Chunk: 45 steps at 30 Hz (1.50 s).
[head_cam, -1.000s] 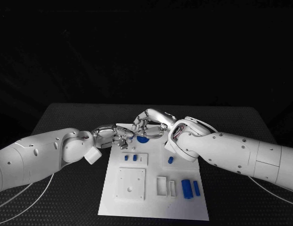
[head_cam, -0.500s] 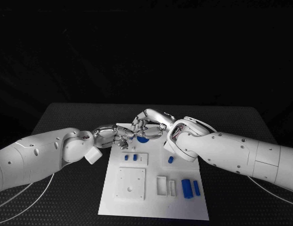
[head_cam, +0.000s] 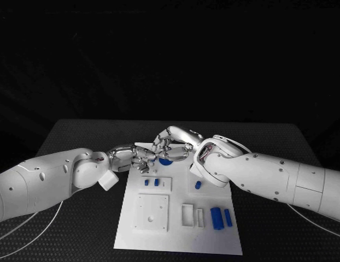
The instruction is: Assemble the parts on the task board
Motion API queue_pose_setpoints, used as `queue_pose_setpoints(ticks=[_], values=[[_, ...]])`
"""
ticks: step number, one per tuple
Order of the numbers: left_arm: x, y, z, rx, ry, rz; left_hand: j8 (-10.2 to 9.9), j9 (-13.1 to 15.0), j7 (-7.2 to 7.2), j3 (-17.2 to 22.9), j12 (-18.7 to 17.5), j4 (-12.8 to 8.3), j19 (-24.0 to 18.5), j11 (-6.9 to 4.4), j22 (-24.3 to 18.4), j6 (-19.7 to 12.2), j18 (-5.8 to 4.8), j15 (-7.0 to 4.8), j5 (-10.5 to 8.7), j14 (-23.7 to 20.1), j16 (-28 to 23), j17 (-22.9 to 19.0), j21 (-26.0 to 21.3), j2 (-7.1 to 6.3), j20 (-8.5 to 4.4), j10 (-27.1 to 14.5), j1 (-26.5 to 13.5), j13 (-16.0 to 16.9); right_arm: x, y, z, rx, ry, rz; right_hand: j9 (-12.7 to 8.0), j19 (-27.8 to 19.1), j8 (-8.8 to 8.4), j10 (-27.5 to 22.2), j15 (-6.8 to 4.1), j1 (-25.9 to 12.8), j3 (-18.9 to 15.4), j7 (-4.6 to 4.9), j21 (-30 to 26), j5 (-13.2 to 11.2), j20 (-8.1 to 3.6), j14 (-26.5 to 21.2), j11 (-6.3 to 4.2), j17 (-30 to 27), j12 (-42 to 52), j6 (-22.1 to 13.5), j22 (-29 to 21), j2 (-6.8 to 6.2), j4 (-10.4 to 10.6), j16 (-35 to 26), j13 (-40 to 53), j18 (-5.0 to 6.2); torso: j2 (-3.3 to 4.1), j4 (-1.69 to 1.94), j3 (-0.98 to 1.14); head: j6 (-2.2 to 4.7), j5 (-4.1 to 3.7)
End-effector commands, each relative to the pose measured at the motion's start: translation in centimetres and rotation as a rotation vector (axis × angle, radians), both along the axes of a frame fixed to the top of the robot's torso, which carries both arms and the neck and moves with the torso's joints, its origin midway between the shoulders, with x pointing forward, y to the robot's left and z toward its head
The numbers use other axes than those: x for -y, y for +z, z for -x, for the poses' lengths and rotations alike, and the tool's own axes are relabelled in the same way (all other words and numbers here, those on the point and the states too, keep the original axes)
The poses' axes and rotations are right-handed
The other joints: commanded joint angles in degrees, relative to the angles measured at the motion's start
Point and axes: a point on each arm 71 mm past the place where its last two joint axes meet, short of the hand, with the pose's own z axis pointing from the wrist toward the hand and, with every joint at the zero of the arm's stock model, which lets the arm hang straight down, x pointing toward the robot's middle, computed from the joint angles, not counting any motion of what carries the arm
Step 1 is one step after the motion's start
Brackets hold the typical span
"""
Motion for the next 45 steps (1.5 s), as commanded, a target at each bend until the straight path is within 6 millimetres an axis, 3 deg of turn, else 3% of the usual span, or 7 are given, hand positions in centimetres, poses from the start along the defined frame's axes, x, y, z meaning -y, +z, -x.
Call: queue_pose_setpoints(ticks=[1,7,15,22,39,45], values=[[0.55,0.13,0.15,0.005,-0.022,0.009,0.0,-0.1,0.21,-0.1,-0.2,0.4,-0.4,0.11,1.1,-0.3,0.58,-0.13,-0.28,-0.2,0.4,-0.1,0.0,-0.54,-2.87,-0.3,0.0,0.1,-0.33,-0.05,0.21,0.000,0.022,0.007,0.1,0.5,0.26,0.4,0.02,-0.1,0.1,-0.07,0.2,-0.3,-0.13,0.4,0.01,0.1,0.3,0.4,1.3,0.37,-0.1,0.2,0.1,0.35,0.00,0.01,0.04,-0.06,-0.04],[0.49,0.11,0.12,0.005,-0.016,0.005,-0.2,-0.1,0.15,-0.3,0.0,0.6,-0.4,0.06,1.1,-0.7,0.60,-0.16,-0.45,-0.3,0.5,-0.1,0.0,-1.07,-2.84,-0.1,-0.2,0.3,-0.36,-0.07,0.22,-0.002,0.024,0.009,0.1,0.5,0.27,0.4,0.01,-0.1,0.1,-0.07,0.2,-0.3,-0.14,0.4,0.01,0.1,0.3,0.5,1.3,0.39,-0.1,0.2,0.1,0.35,-0.02,-0.02,0.01,-0.03,-0.07],[0.41,0.10,0.07,0.008,-0.006,0.000,-0.9,-0.6,-0.15,-0.8,0.1,1.4,-0.5,-0.05,1.0,-2.2,0.69,-0.26,-0.91,-0.5,0.7,-0.4,0.0,-3.99,-2.92,-0.1,-1.0,0.8,-0.49,-0.07,0.25,-0.003,0.027,0.009,0.1,0.4,0.28,0.4,0.01,-0.1,0.1,-0.08,0.2,-0.3,-0.14,0.4,0.00,0.2,0.3,0.5,1.3,0.41,-0.1,0.2,0.1,0.35,0.00,0.01,0.03,-0.04,-0.11],[0.45,0.11,0.07,0.009,-0.007,0.002,-1.1,-0.7,-0.29,-0.9,0.1,1.7,-0.5,-0.06,1.0,-2.5,0.71,-0.28,-1.08,-0.6,0.8,-0.5,0.0,-4.92,-2.94,-0.2,-1.2,1.0,-0.67,-0.05,0.32,-0.002,0.031,0.007,0.1,0.4,0.28,0.4,0.00,-0.1,0.1,-0.08,0.2,-0.3,-0.15,0.4,0.00,0.2,0.3,0.4,1.3,0.41,-0.1,0.2,0.2,0.35,0.01,0.01,0.02,-0.02,-0.18],[0.29,0.14,0.00,0.016,-0.004,0.003,-0.8,-0.7,-0.15,-0.7,0.1,1.9,-0.6,-0.12,1.0,-2.1,0.71,-0.32,-1.18,-0.7,1.0,-0.7,-0.1,-4.80,-2.94,-0.2,-0.8,1.4,-0.54,-0.12,0.26,-0.004,0.028,0.011,0.2,0.4,0.29,0.4,-0.01,-0.1,0.2,-0.09,0.3,-0.3,-0.16,0.4,-0.01,0.3,0.3,0.4,1.3,0.43,-0.1,0.2,0.2,0.35,-0.02,-0.01,0.06,0.06,-0.19],[0.21,0.16,-0.05,0.019,0.001,0.004,-0.4,-0.6,0.11,-0.3,0.3,2.4,-0.9,-0.31,1.0,-1.2,0.59,-0.47,-0.99,-0.9,1.1,-0.9,-0.1,-2.74,-2.97,0.0,-0.5,1.8,-0.52,-0.13,0.26,-0.005,0.028,0.012,0.2,0.4,0.29,0.4,-0.01,-0.1,0.2,-0.09,0.3,-0.3,-0.16,0.4,-0.01,0.3,0.3,0.4,1.2,0.44,-0.2,0.1,0.3,0.35,0.00,-0.03,0.04,0.07,-0.12]])
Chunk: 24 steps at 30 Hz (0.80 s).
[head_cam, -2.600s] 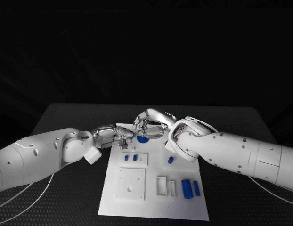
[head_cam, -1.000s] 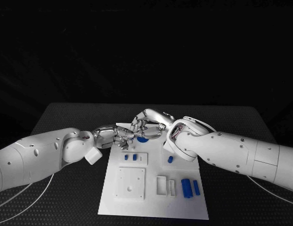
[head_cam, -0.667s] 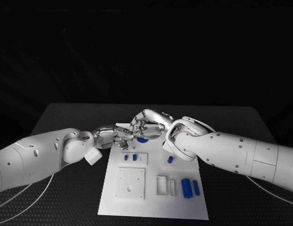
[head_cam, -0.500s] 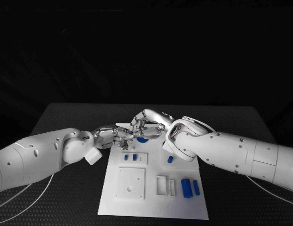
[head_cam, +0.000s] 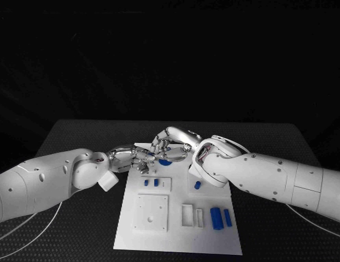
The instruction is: Assemble the parts on the task board
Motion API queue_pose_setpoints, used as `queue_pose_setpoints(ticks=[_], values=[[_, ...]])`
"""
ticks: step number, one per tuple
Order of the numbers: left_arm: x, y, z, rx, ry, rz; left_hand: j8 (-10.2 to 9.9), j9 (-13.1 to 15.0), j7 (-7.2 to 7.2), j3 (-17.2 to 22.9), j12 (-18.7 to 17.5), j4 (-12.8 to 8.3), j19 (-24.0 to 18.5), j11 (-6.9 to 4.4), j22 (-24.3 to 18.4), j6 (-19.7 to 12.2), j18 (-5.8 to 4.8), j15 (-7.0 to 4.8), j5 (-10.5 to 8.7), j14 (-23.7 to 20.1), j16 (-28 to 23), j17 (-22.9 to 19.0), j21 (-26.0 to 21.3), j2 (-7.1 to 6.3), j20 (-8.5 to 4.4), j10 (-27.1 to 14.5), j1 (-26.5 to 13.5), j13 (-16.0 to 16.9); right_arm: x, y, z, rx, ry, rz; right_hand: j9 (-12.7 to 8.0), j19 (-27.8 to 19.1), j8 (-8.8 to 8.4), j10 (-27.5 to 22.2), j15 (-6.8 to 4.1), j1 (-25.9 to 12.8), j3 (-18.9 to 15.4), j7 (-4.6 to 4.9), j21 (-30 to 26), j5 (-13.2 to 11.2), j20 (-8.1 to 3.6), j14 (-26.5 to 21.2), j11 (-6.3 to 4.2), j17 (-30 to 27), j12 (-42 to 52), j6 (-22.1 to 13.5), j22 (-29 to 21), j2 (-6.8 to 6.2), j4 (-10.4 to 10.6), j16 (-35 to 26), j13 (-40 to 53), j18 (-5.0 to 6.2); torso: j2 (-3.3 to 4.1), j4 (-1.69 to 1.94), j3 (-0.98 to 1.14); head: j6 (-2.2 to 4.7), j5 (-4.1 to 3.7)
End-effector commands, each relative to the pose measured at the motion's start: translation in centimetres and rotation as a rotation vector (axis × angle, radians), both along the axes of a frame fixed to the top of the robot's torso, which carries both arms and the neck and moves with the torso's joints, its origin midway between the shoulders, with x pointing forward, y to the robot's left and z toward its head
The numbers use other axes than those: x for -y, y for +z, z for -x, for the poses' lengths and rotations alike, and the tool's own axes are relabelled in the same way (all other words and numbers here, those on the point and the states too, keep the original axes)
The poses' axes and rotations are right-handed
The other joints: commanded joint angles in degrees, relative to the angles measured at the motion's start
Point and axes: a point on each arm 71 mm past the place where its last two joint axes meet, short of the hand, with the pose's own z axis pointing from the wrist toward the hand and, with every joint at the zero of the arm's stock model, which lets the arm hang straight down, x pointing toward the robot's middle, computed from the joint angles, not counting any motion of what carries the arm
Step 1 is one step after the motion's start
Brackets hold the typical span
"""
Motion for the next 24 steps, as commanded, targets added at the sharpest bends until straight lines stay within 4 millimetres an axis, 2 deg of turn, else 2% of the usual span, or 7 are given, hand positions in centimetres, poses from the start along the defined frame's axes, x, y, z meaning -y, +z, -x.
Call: queue_pose_setpoints(ticks=[1,7,13,17,18,19,24], values=[[0.1,0.2,-0.1,0.013,0.005,0.013,0.3,0.0,0.00,0.1,0.3,0.4,-0.5,-0.31,1.1,0.6,0.55,-0.08,-0.11,-0.5,0.2,-0.1,-0.1,1.35,-2.96,0.0,-0.1,0.1,-0.2,-0.1,0.2,0.000,0.020,0.008,0.1,0.4,0.21,0.4,-0.01,-0.2,0.2,-0.09,0.3,-0.3,-0.16,0.4,-0.01,0.1,0.3,0.4,1.3,0.45,-0.2,0.1,0.1,0.35,0.00,-0.01,0.00,0.03,0.03],[0.0,0.1,-0.2,0.011,0.018,-0.001,0.0,-0.2,0.17,-0.2,0.1,-0.1,-0.6,-0.14,1.1,0.1,0.50,0.05,-0.31,-0.6,0.3,-0.2,0.0,0.58,-2.99,-0.4,0.0,0.2,0.0,0.1,0.1,0.018,0.006,-0.004,0.1,0.4,0.21,0.4,-0.01,-0.2,0.2,-0.09,0.3,-0.3,-0.16,0.4,-0.01,0.1,0.3,0.4,1.3,0.43,-0.2,0.1,0.1,0.35,-0.02,0.01,0.01,0.10,0.02],[-0.1,0.0,-0.2,0.010,0.030,-0.019,-0.8,-0.6,0.10,-1.5,-0.1,0.9,-0.5,0.16,1.0,-1.5,0.54,0.36,-0.80,-0.6,0.4,-0.5,0.0,-2.84,-2.82,-1.0,-2.2,0.4,0.6,0.3,-0.1,0.037,-0.022,-0.032,0.1,0.3,0.13,0.2,0.02,-0.2,0.3,-0.04,0.3,-0.3,-0.16,0.3,0.04,0.2,0.2,0.3,1.3,0.07,-0.2,0.0,0.1,0.35,0.01,0.07,0.03,0.18,0.04],[-0.1,0.0,-0.3,0.012,0.033,-0.025,-0.9,-0.7,0.04,-1.8,-0.2,1.3,-0.5,0.19,0.9,-1.7,0.57,0.40,-0.97,-0.7,0.4,-0.5,-0.1,-3.46,-2.80,-1.1,-2.8,0.4,1.2,0.4,-0.3,0.043,-0.054,-0.064,0.0,0.2,-0.12,-0.1,0.11,-0.4,0.1,0.14,0.2,-0.3,-0.11,0.1,0.18,0.2,0.0,-0.2,1.3,-0.55,-0.1,-0.1,0.1,0.28,0.00,0.03,-0.01,0.16,0.16],[-0.1,0.0,-0.3,0.012,0.033,-0.025,-1.0,-0.7,0.08,-2.1,-0.2,1.6,-0.5,0.26,0.9,-1.9,0.53,0.45,-1.65,-0.7,0.4,-0.6,-0.1,-4.02,-2.74,-1.2,-3.6,0.4,1.4,0.4,-0.4,0.042,-0.060,-0.069,0.0,0.2,-0.18,-0.1,0.13,-0.5,0.1,0.18,0.2,-0.3,-0.10,0.0,0.21,0.2,-0.1,-0.3,1.3,-0.70,-0.1,-0.2,0.1,0.26,0.01,0.03,-0.01,0.15,0.18],[-0.2,0.0,-0.3,0.012,0.034,-0.025,-1.5,-0.9,0.29,-3.6,-0.5,3.5,-0.7,0.50,0.8,-2.9,0.49,0.65,-4.66,-1.0,0.2,-0.7,-0.3,-6.54,-2.57,-1.8,-7.1,0.3,1.5,0.4,-0.4,0.043,-0.065,-0.072,-0.1,0.0,-0.40,-0.4,0.25,-0.8,-0.2,0.35,0.2,-0.3,-0.05,-0.2,0.37,0.2,-0.3,-0.7,1.3,-1.05,-0.1,-0.3,0.1,0.21,0.02,0.03,-0.01,0.15,0.20],[-0.3,0.0,-0.3,0.013,0.040,-0.029,-1.7,-0.9,0.42,-3.4,-0.6,7.8,-1.0,0.70,0.7,-3.8,0.95,0.84,-4.95,-1.6,0.2,-0.9,-0.9,-9.86,-2.40,-2.7,-11.7,0.4,2.3,0.3,-0.8,0.041,-0.092,-0.074,-0.2,-0.4,-0.80,-1.0,0.58,-1.0,-0.6,0.63,0.1,-0.2,0.03,-0.6,0.67,0.3,-0.6,-1.3,1.3,-1.56,0.0,-0.7,0.3,0.14,-0.01,-0.01,-0.03,0.13,0.25]])
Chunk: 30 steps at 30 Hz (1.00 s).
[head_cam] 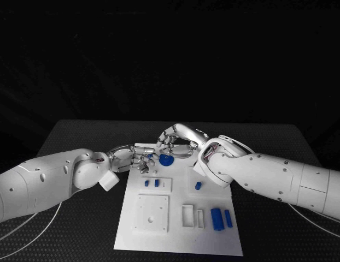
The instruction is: Assemble the parts on the task board
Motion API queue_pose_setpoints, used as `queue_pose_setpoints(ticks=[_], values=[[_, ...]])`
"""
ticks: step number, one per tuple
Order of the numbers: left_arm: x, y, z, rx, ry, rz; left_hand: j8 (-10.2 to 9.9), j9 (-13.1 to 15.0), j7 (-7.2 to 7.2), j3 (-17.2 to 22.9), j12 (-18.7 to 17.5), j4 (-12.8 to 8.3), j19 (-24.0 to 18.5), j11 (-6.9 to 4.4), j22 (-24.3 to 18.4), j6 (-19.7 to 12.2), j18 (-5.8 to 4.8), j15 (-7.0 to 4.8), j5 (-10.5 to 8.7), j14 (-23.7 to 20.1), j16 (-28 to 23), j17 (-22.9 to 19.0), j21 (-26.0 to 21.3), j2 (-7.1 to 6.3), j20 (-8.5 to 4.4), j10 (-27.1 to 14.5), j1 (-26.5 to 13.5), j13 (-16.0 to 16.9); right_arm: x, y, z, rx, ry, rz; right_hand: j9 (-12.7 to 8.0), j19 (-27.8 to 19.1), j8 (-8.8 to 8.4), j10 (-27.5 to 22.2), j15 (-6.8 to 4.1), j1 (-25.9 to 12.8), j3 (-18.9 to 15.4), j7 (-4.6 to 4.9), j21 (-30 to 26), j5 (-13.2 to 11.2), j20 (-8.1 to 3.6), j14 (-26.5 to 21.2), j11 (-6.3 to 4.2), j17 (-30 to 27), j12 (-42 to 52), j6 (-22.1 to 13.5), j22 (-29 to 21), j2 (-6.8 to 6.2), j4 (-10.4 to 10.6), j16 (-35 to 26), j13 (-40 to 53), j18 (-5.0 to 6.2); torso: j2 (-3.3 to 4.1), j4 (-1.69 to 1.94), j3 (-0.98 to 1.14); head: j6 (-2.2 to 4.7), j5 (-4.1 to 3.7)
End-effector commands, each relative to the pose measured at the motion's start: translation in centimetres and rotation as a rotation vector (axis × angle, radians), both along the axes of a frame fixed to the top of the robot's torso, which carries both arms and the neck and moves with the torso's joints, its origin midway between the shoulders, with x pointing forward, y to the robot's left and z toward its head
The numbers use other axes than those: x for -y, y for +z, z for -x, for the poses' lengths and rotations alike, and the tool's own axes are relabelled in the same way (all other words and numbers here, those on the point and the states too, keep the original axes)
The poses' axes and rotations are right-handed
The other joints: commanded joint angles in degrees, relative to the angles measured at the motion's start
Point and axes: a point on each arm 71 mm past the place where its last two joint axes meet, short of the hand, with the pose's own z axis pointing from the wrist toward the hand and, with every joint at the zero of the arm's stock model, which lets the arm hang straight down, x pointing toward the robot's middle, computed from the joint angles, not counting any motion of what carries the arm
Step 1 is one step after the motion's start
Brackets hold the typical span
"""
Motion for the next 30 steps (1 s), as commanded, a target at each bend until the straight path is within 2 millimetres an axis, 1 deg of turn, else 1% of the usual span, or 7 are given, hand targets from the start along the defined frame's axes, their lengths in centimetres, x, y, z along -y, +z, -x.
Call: queue_pose_setpoints(ticks=[1,3,8,14,18,22,30], values=[[0.0,0.1,-0.1,0.007,0.010,-0.006,-0.4,-0.1,0.16,0.3,-0.2,2.3,-0.3,0.10,0.6,-0.9,1.07,0.11,-0.25,-0.5,0.0,-0.1,-0.4,-0.93,-2.64,-0.6,-2.4,0.1,0.5,0.1,-0.2,0.011,-0.026,-0.033,-0.1,-0.4,-0.18,-0.4,0.31,-0.1,-0.3,0.04,0.1,-0.2,0.03,-0.3,0.08,0.1,-0.3,-0.3,1.3,-0.66,0.0,-0.3,0.1,0.14,-0.01,-0.04,-0.04,-0.06,0.04],[0.0,0.0,-0.1,0.007,0.013,-0.008,-0.2,0.2,0.24,1.6,-0.1,4.5,-0.5,0.21,0.8,-1.4,1.43,0.21,-0.24,-0.8,0.3,-0.1,-0.4,-2.40,-2.50,-1.0,-3.2,0.2,0.8,0.1,-0.4,0.007,-0.036,-0.034,-0.1,-0.5,-0.24,-0.5,0.36,-0.1,-0.4,0.08,0.0,-0.2,0.06,-0.3,0.12,0.1,-0.3,-0.4,1.3,-0.77,0.1,-0.4,0.1,0.12,0.00,-0.02,-0.02,-0.07,0.11],[-0.1,0.0,-0.2,0.009,0.024,-0.012,-0.1,0.5,0.92,2.1,-0.2,7.3,-0.7,0.42,0.9,-2.2,1.59,0.44,-0.22,-1.1,0.5,-0.1,-0.3,-2.78,-2.24,-1.6,-5.0,0.4,1.2,-0.1,-0.6,-0.006,-0.048,-0.025,-0.1,-0.6,-0.28,-0.5,0.41,-0.2,-0.4,0.11,0.0,-0.2,0.08,-0.4,0.16,0.1,-0.4,-0.4,1.3,-0.82,0.1,-0.5,0.1,0.10,0.02,-0.01,0.01,-0.14,0.16],[-0.2,0.0,-0.2,0.010,0.032,-0.015,0.1,0.8,1.86,1.3,-0.2,10.1,-1.2,0.76,1.0,-2.8,1.81,0.76,-0.22,-1.4,0.7,-0.2,-0.3,-0.91,-1.97,-2.3,-8.0,0.5,0.9,-0.4,-0.5,-0.037,-0.036,0.019,-0.1,-1.0,-0.56,-0.8,0.64,-1.2,-1.5,0.27,0.0,0.1,0.18,-0.6,0.36,0.3,-0.6,-0.7,1.3,-0.79,0.2,-0.7,0.4,0.04,0.00,-0.04,-0.02,-0.05,0.25],[-0.2,0.0,-0.2,0.011,0.034,-0.013,0.2,1.0,2.11,0.9,-0.1,10.5,-1.4,0.91,1.1,-2.9,1.97,0.91,-0.22,-1.6,0.8,-0.2,-0.2,-0.20,-1.83,-2.6,-8.5,0.6,0.6,-0.6,-0.3,-0.040,-0.041,0.064,-0.4,-1.1,-1.44,-1.1,0.59,-4.4,-7.5,0.80,0.5,5.3,0.17,-0.6,0.49,1.1,-0.1,-2.2,1.3,-0.64,-0.2,-0.6,1.5,0.23,0.02,-0.04,-0.02,-0.04,0.33],[-0.2,0.1,-0.3,0.014,0.044,-0.010,0.3,1.1,2.13,0.5,-0.2,10.6,-1.6,0.97,1.1,-3.0,2.06,0.97,-0.22,-1.7,0.8,-0.2,-0.2,0.35,-1.75,-2.8,-8.6,0.6,0.2,-0.6,-0.1,-0.040,-0.054,0.095,-0.5,-0.9,-1.66,-0.9,0.42,-5.3,-10.1,0.87,0.8,6.1,0.22,-0.3,0.41,1.9,0.4,-2.4,1.3,-0.65,-0.1,-0.2,2.4,0.35,0.01,-0.08,-0.03,0.11,0.33],[-0.2,0.1,-0.3,0.016,0.049,-0.008,0.6,1.4,2.10,-1.1,-0.1,10.0,-2.2,1.01,1.1,-3.0,2.25,1.03,-0.23,-2.1,1.0,-0.3,-0.1,2.62,-1.59,-3.2,-8.8,0.7,-0.6,-0.6,0.4,-0.051,-0.081,0.151,-0.9,4.3,-2.19,-0.3,-2.83,-7.7,-16.5,-0.05,8.1,6.4,-2.54,2.1,-0.92,9.1,12.0,-1.8,1.6,-0.75,0.6,9.5,13.0,0.35,0.02,-0.01,-0.04,0.20,0.35]])
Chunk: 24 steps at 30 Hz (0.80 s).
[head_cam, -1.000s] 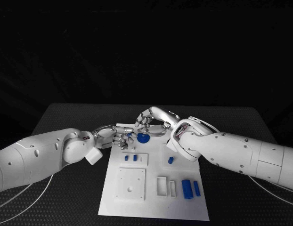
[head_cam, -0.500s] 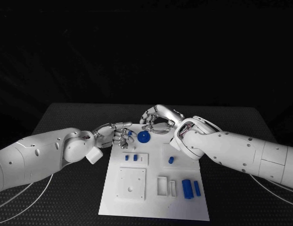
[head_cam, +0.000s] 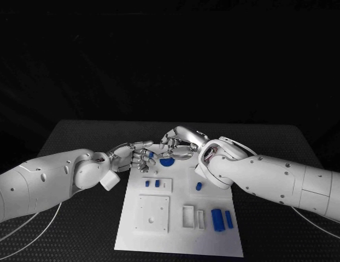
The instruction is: Assemble the parts on the task board
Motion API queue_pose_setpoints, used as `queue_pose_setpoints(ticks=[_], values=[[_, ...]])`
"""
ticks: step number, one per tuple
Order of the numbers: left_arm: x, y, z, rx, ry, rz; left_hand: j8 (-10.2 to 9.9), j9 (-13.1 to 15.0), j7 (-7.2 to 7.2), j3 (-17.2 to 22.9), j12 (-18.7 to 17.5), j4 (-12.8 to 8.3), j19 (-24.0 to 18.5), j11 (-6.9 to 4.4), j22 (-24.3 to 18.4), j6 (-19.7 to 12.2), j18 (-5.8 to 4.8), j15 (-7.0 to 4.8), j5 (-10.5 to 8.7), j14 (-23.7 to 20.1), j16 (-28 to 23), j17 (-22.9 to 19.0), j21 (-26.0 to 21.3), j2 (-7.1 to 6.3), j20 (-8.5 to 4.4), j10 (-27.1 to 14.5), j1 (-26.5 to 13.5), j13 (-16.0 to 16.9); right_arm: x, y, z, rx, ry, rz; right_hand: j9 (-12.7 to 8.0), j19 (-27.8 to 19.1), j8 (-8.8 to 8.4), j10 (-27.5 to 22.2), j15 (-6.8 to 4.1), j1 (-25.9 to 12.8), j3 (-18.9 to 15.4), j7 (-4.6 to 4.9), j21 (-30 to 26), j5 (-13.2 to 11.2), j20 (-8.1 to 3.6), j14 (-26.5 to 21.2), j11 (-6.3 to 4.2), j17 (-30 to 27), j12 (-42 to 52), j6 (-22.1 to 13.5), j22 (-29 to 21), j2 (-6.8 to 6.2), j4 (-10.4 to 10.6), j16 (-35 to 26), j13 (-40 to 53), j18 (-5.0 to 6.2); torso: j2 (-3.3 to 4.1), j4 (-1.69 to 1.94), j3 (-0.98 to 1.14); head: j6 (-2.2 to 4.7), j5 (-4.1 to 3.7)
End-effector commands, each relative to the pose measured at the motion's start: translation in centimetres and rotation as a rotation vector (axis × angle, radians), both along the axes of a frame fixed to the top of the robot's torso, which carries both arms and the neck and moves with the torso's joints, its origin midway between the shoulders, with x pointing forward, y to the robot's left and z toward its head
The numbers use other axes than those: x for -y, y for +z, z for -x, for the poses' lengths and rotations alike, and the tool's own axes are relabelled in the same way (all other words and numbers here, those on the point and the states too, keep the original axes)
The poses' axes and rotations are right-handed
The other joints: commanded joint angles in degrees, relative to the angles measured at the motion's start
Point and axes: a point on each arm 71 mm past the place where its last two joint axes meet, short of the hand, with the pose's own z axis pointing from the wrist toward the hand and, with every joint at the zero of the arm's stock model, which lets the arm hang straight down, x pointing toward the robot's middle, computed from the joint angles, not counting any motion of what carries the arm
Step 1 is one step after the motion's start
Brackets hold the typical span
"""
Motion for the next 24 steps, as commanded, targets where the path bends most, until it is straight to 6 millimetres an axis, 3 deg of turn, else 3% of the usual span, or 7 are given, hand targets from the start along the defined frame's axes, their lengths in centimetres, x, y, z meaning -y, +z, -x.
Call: queue_pose_setpoints(ticks=[1,6,24], values=[[0.2,0.1,-0.1,0.008,0.009,0.012,0.4,0.1,0.07,-0.5,-0.1,-0.1,-0.3,-0.01,1.1,-0.1,0.59,0.02,-0.23,-0.4,0.3,-0.1,0.2,0.70,-2.20,-0.4,0.0,0.1,-0.3,-0.3,0.1,-0.011,-0.028,0.081,-0.1,1.6,-0.35,-0.4,-1.22,-0.8,-0.7,-0.41,2.7,-0.3,-0.66,0.5,-0.60,2.2,3.8,0.4,1.6,0.07,0.6,3.1,3.4,0.35,0.01,0.05,0.01,0.08,0.04],[0.2,0.1,-0.1,0.009,0.012,0.010,0.4,0.1,0.07,-0.9,-0.1,-0.3,-0.4,-0.01,1.1,-0.1,0.61,0.02,-0.23,-0.5,0.4,-0.1,0.2,0.94,-2.19,-0.5,0.1,0.1,-0.8,-0.4,0.3,-0.025,-0.037,0.091,-0.1,2.5,-0.40,-1.4,-2.91,-1.2,-0.1,-0.82,8.1,-0.7,-2.10,1.0,-0.97,5.4,9.0,1.4,1.5,-0.30,1.9,7.6,9.1,0.35,-0.02,0.05,-0.03,0.10,0.04],[0.6,0.1,0.0,0.010,0.014,0.005,-0.5,-0.4,0.68,-1.8,-0.4,-0.2,-0.9,0.52,1.0,-2.0,0.79,0.50,-0.23,-1.0,0.5,-0.3,0.1,1.33,-1.86,-2.1,-0.5,-0.1,-2.0,-0.2,0.2,-0.007,-0.109,0.104,0.3,2.6,-0.17,-1.1,-3.91,-1.8,2.0,-1.20,12.5,-2.0,-2.93,1.6,-1.41,7.0,11.2,2.5,1.4,-1.80,4.6,10.1,12.6,0.35,0.00,0.08,-0.01,0.26,0.04]])
